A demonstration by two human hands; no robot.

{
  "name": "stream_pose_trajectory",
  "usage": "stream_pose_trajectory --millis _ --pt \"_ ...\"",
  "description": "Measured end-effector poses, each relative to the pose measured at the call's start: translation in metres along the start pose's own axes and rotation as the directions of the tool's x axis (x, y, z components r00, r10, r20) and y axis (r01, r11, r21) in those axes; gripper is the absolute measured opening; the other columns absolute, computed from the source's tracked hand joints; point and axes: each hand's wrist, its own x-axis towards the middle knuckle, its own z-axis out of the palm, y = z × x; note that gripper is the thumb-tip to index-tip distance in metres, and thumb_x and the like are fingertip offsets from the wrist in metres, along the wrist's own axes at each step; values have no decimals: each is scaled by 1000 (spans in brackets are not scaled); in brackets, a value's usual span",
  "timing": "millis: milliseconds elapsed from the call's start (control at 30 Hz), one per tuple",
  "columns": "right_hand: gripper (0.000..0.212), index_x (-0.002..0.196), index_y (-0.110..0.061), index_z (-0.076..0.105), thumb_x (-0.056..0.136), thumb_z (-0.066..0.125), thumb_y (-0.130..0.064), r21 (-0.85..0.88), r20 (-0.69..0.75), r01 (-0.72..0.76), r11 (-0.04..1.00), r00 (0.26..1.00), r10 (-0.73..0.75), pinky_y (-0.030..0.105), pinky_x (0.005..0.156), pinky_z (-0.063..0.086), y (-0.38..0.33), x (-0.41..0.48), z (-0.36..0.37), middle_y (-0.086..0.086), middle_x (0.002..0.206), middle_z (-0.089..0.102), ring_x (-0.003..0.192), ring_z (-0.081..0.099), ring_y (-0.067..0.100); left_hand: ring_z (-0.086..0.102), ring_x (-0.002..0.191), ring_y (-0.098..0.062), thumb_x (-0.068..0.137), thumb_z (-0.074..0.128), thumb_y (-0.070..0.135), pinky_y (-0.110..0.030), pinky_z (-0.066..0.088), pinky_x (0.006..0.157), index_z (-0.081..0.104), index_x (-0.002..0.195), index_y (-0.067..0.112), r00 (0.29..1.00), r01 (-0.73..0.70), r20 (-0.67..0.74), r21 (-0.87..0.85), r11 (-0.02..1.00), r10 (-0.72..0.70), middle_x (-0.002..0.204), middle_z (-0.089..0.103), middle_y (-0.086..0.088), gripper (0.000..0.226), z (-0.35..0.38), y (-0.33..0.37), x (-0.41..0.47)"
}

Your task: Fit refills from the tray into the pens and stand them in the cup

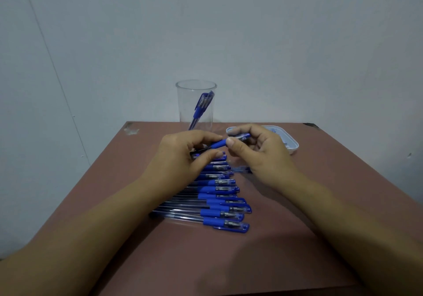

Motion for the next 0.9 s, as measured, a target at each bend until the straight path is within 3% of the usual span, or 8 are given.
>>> stream_pose_trajectory --millis 100,233,367,467,600,767,833,900 --pt "18 97 -21 61 89 66 -6 58 -154 -12 998 988 21 27 73 56 -5 9 -13 0 81 66 72 63 9 54 101 7 71 67 59 -15 45 88 60 128 30 996 84 -25 95 992 -82 113 60 20 64 -10 -13 3" --pt "32 98 -29 45 90 65 -5 23 -284 67 997 957 -58 34 79 53 -27 34 -39 6 81 64 72 61 16 43 126 -14 63 71 64 -42 45 103 38 144 32 980 197 -60 261 945 -188 143 45 4 93 -35 -36 21" --pt "36 97 -28 37 91 65 -7 1 -322 153 988 936 -145 28 82 54 -50 70 -45 7 86 65 73 60 13 36 137 -19 60 75 63 -41 36 112 31 149 28 984 165 5 359 919 -178 152 35 0 106 -45 -54 46" --pt "35 96 -27 37 90 67 -11 -94 -303 167 981 934 -189 30 77 52 -51 99 -41 5 84 65 73 59 13 35 138 -18 63 81 54 -34 32 112 31 149 28 983 149 48 379 913 -180 153 33 0 104 -42 -64 57" --pt "31 100 -20 42 88 70 -15 -252 -224 157 955 951 -215 14 63 44 -41 124 -26 3 83 66 67 57 5 44 131 -16 64 88 41 -38 43 107 39 143 27 989 139 -4 348 927 -147 147 41 1 94 -36 -71 61" --pt "18 100 -20 58 87 71 -16 -405 -81 168 899 973 -218 9 64 41 -22 135 -3 -4 80 64 65 54 -5 45 129 -17 66 89 34 -33 43 106 42 141 22 992 125 -50 352 928 -114 145 44 -1 89 -32 -72 61" --pt "8 98 -19 66 92 65 -24 -489 -3 193 851 975 -223 13 69 39 -15 136 4 -5 89 61 76 54 1 45 130 -17 67 89 33 -32 42 105 43 141 21 992 124 -56 349 929 -111 145 44 -2 88 -30 -73 60" --pt "19 98 -19 71 96 58 -32 -554 55 229 800 969 -240 18 80 37 -8 135 8 -3 100 55 92 50 8 45 130 -17 68 88 34 -28 39 105 42 141 21 992 128 -53 359 924 -116 145 44 -2 88 -30 -73 60"
